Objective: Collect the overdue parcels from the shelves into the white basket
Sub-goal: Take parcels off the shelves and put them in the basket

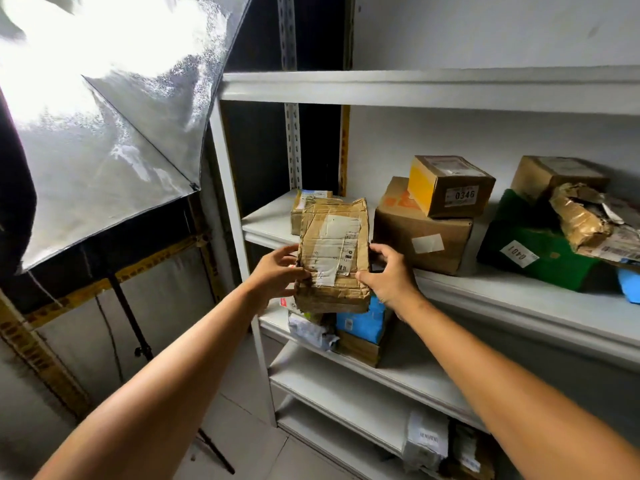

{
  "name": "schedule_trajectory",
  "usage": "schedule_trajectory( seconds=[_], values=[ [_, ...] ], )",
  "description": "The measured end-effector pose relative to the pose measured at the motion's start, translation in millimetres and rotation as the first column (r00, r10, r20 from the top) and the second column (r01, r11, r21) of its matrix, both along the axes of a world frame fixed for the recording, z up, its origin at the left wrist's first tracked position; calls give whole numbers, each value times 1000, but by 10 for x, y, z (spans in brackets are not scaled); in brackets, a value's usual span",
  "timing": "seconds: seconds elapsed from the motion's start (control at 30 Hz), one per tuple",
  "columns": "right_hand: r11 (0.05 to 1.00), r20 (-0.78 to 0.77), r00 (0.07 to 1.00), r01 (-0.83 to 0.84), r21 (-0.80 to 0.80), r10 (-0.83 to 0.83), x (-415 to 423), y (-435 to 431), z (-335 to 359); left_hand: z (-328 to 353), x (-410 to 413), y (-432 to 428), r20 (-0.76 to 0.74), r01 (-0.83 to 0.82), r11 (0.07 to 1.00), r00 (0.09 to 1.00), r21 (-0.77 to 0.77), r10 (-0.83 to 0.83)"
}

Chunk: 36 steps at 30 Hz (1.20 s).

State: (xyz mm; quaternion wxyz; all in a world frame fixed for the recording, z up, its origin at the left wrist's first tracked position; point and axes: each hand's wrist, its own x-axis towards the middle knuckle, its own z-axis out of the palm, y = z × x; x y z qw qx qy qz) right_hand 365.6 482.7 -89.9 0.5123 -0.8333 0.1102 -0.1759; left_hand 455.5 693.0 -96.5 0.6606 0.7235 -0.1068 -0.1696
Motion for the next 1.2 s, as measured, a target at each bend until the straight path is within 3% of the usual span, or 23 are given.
schedule_trajectory(
  seconds=[0.43, 0.67, 0.97, 1.2],
  values=[
    [989, -73, 989, 136, 61, -132, 576, -268, 208, 177, 891, -378, -29, 228, 972, 973, 58, -227],
    [992, -84, 994, 79, 98, -71, 926, -91, 269, 265, 1162, -191, -12, 151, 982, 989, 111, -150],
    [990, -103, 993, 71, 118, -59, 1387, -105, 301, 381, 1545, -116, -9, 181, 973, 983, 145, -181],
    [983, -118, 990, 93, 159, -74, 1527, -229, 331, 359, 1658, -212, -37, 166, 982, 986, 85, -164]
  ],
)
